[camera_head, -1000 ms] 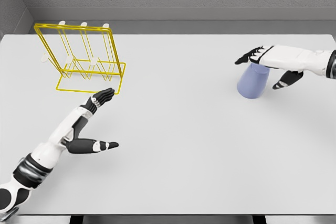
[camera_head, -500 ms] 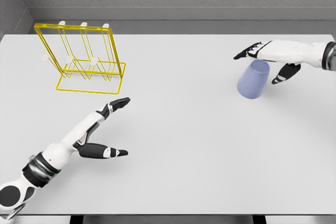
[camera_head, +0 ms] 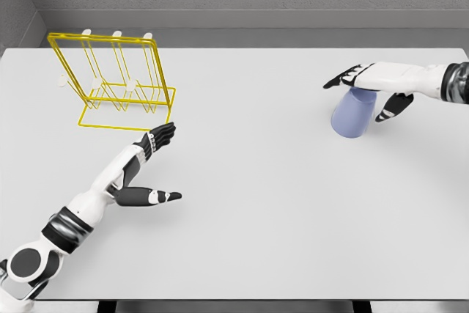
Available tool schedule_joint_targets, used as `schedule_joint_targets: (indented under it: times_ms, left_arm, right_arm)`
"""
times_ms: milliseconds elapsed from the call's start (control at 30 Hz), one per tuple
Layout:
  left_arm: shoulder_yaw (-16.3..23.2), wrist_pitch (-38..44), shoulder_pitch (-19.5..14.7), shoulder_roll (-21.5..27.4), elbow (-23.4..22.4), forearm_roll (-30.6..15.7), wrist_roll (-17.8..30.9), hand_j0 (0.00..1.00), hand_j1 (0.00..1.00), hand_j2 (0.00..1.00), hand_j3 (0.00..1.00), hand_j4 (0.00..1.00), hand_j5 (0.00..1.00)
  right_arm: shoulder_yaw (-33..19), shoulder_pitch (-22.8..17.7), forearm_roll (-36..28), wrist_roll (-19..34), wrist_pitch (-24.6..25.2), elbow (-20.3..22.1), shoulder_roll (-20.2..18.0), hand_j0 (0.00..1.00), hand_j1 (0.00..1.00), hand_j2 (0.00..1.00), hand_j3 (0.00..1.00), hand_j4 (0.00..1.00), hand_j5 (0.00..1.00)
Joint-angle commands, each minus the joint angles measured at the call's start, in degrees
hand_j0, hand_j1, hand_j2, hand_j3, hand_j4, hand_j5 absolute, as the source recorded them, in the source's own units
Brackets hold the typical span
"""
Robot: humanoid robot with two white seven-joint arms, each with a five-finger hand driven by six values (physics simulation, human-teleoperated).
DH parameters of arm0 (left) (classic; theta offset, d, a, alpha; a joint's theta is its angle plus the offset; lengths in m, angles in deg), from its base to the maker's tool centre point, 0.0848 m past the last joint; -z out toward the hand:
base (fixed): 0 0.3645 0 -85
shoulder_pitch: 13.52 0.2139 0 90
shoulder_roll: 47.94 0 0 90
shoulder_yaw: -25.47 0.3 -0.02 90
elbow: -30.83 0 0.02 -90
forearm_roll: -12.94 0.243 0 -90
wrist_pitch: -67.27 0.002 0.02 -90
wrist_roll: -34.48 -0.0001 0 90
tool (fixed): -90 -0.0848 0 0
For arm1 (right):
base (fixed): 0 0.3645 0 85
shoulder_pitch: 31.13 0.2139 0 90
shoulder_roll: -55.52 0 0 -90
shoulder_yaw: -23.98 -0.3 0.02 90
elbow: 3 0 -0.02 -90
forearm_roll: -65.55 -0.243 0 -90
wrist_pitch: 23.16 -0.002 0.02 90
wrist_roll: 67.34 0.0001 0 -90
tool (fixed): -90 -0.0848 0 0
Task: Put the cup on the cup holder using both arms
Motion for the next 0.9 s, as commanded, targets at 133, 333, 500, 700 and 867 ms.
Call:
schedule_joint_targets:
  times_ms: [133,333,500,700,867]
  left_arm:
    - [0.00,0.90,0.35,0.12,0.04,-0.99,0.24,1.00,1.00,1.00,1.00,1.00,1.00]
    - [0.00,0.90,0.79,0.03,0.13,-4.33,-0.20,1.00,1.00,1.00,1.00,1.00,1.00]
    - [-0.09,0.90,1.14,0.12,0.13,-5.83,-0.29,1.00,1.00,1.00,1.00,1.00,1.00]
    - [-0.09,0.90,1.58,0.12,0.13,-5.83,-0.29,1.00,1.00,1.00,1.00,1.00,1.00]
    - [0.00,0.81,1.85,0.03,0.13,-5.83,-0.20,1.00,1.00,1.00,1.00,1.00,1.00]
  right_arm:
    - [-0.15,-0.09,0.46,0.15,0.15,-1.19,0.66,1.00,1.00,1.00,1.00,1.00,1.00]
    - [-0.15,0.09,0.64,0.42,0.15,-1.19,2.33,1.00,1.00,1.00,1.00,1.00,1.00]
    - [-0.15,-0.09,0.73,0.50,0.15,-2.07,2.33,1.00,1.00,1.00,1.00,1.00,1.00]
    - [-0.15,-0.26,0.73,0.50,0.15,-2.16,2.24,1.00,1.00,1.00,1.00,1.00,1.00]
    - [-0.15,-0.26,0.73,0.50,0.15,-2.07,2.33,1.00,1.00,1.00,1.00,1.00,1.00]
